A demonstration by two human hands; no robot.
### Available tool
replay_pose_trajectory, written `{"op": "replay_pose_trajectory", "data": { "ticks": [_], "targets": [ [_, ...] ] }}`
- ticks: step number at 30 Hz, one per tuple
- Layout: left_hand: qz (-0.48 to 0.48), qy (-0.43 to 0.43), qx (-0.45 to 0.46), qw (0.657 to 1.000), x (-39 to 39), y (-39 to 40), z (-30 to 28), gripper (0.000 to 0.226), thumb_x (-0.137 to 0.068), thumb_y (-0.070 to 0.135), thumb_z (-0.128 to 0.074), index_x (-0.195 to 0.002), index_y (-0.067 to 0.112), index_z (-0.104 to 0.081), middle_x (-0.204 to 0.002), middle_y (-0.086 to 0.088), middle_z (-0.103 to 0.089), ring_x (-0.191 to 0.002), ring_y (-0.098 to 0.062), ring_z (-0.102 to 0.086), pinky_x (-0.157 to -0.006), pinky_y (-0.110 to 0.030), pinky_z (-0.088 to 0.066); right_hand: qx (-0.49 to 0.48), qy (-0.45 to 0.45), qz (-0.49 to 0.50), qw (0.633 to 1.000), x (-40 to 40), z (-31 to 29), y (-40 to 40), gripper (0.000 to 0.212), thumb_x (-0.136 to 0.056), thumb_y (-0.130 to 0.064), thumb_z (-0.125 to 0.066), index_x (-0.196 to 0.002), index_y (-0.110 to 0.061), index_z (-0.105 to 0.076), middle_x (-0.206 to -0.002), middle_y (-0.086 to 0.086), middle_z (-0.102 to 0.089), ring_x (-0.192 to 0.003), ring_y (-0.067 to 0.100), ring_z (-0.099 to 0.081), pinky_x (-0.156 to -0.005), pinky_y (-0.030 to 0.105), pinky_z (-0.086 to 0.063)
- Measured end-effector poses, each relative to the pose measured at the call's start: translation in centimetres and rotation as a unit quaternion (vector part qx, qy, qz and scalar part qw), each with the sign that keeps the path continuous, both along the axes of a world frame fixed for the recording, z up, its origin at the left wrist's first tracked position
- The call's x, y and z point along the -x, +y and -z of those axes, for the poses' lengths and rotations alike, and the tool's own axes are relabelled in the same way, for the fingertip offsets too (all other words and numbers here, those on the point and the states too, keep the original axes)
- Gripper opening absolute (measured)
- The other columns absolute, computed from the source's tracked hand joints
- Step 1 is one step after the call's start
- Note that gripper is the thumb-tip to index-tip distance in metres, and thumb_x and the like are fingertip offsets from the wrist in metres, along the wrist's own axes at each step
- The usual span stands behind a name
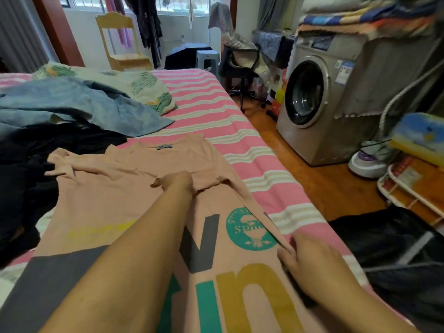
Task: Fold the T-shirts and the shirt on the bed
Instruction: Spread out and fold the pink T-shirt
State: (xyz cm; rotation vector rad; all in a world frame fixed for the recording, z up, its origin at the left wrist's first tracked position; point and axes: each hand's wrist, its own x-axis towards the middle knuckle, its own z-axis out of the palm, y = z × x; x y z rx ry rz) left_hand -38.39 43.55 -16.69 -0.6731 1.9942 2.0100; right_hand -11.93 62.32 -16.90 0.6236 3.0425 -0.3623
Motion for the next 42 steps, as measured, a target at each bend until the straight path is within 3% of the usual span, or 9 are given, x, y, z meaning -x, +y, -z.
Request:
{"op": "replay_pose_trajectory", "data": {
  "ticks": [8,13,17,23,30,33,35,37,42],
  "targets": [
    [0.098,0.162,0.055,0.980,0.5,-4.9,-2.1,0.048,-0.080,-0.017,-0.049,-0.112,0.013,-0.069,-0.107,-0.004,-0.062,-0.102,-0.029,-0.063,-0.082,-0.034,-0.053,0.077,-0.084,0.064,0.991,-4.0,-1.8,0.1,0.022,-0.092,-0.037,-0.064,-0.078,-0.023,-0.054,-0.079,-0.002,-0.063,-0.079,0.021,-0.061,-0.059,0.032,-0.042],
    [0.115,0.252,0.071,0.958,3.9,-10.0,-10.8,0.035,-0.081,-0.015,-0.048,-0.106,0.006,-0.061,-0.085,-0.018,-0.056,-0.058,-0.026,-0.056,-0.048,-0.030,-0.041,0.172,0.061,-0.024,0.983,-5.2,-7.5,-4.4,0.019,-0.086,-0.025,-0.071,-0.071,-0.028,-0.059,-0.064,-0.011,-0.060,-0.061,0.000,-0.054,-0.053,0.016,-0.039],
    [0.133,0.242,0.162,0.947,4.5,-14.3,-14.1,0.032,-0.082,-0.012,-0.051,-0.070,0.018,-0.048,-0.059,-0.012,-0.047,-0.044,-0.020,-0.046,-0.047,-0.028,-0.031,0.214,0.056,-0.154,0.963,-4.9,-8.8,-10.7,0.011,-0.082,-0.025,-0.075,-0.087,-0.028,-0.066,-0.077,-0.008,-0.064,-0.074,0.004,-0.057,-0.063,0.021,-0.041],
    [0.188,0.130,0.185,0.956,3.2,-20.5,-7.6,0.012,-0.090,0.003,-0.059,-0.090,0.015,-0.061,-0.097,-0.011,-0.068,-0.080,-0.023,-0.067,-0.080,-0.039,-0.061,0.279,-0.028,-0.219,0.934,-3.7,-2.1,-19.9,0.022,-0.081,-0.027,-0.076,-0.078,-0.036,-0.056,-0.067,-0.014,-0.056,-0.062,0.001,-0.050,-0.058,0.019,-0.038],
    [0.125,0.110,0.053,0.985,4.4,-23.2,-8.2,0.012,-0.089,0.007,-0.051,-0.100,0.012,-0.055,-0.090,-0.010,-0.059,-0.075,-0.020,-0.065,-0.065,-0.035,-0.060,0.420,0.002,-0.210,0.883,-3.3,-1.4,-24.5,0.018,-0.081,-0.034,-0.072,-0.098,-0.036,-0.066,-0.073,-0.011,-0.061,-0.064,0.002,-0.055,-0.066,0.026,-0.046],
    [0.172,0.085,0.169,0.967,4.3,-23.8,-7.8,0.021,-0.087,0.012,-0.054,-0.106,0.010,-0.061,-0.092,-0.012,-0.060,-0.066,-0.019,-0.064,-0.057,-0.030,-0.053,0.415,-0.068,-0.239,0.875,-3.8,-1.8,-25.7,0.032,-0.087,-0.038,-0.075,-0.117,-0.036,-0.064,-0.075,-0.013,-0.064,-0.067,0.000,-0.058,-0.067,0.017,-0.045],
    [0.155,0.068,0.347,0.923,3.1,-24.2,-6.4,0.038,-0.083,0.018,-0.058,-0.119,0.009,-0.064,-0.123,-0.020,-0.060,-0.100,-0.031,-0.064,-0.081,-0.040,-0.057,0.386,-0.106,-0.262,0.878,-4.6,-1.7,-25.4,0.035,-0.089,-0.044,-0.071,-0.123,-0.037,-0.063,-0.079,-0.016,-0.067,-0.070,-0.001,-0.060,-0.069,0.013,-0.044],
    [0.118,0.118,0.381,0.909,-1.4,-24.2,-4.7,0.050,-0.089,0.016,-0.057,-0.138,0.010,-0.054,-0.141,-0.018,-0.052,-0.123,-0.035,-0.054,-0.101,-0.037,-0.047,0.346,-0.039,-0.216,0.912,-5.1,-1.6,-23.5,0.014,-0.092,-0.038,-0.069,-0.106,-0.038,-0.069,-0.079,-0.015,-0.067,-0.074,0.002,-0.062,-0.068,0.013,-0.043],
    [0.270,0.074,0.314,0.907,-18.2,-24.2,-1.0,0.032,-0.085,0.038,-0.055,-0.086,0.008,-0.066,-0.080,-0.015,-0.074,-0.070,-0.036,-0.072,-0.070,-0.050,-0.062,0.176,0.065,0.067,0.980,-5.0,-0.2,-13.9,0.007,-0.092,-0.021,-0.064,-0.085,-0.022,-0.066,-0.080,-0.003,-0.066,-0.085,0.026,-0.064,-0.070,0.032,-0.041]
  ]
}}
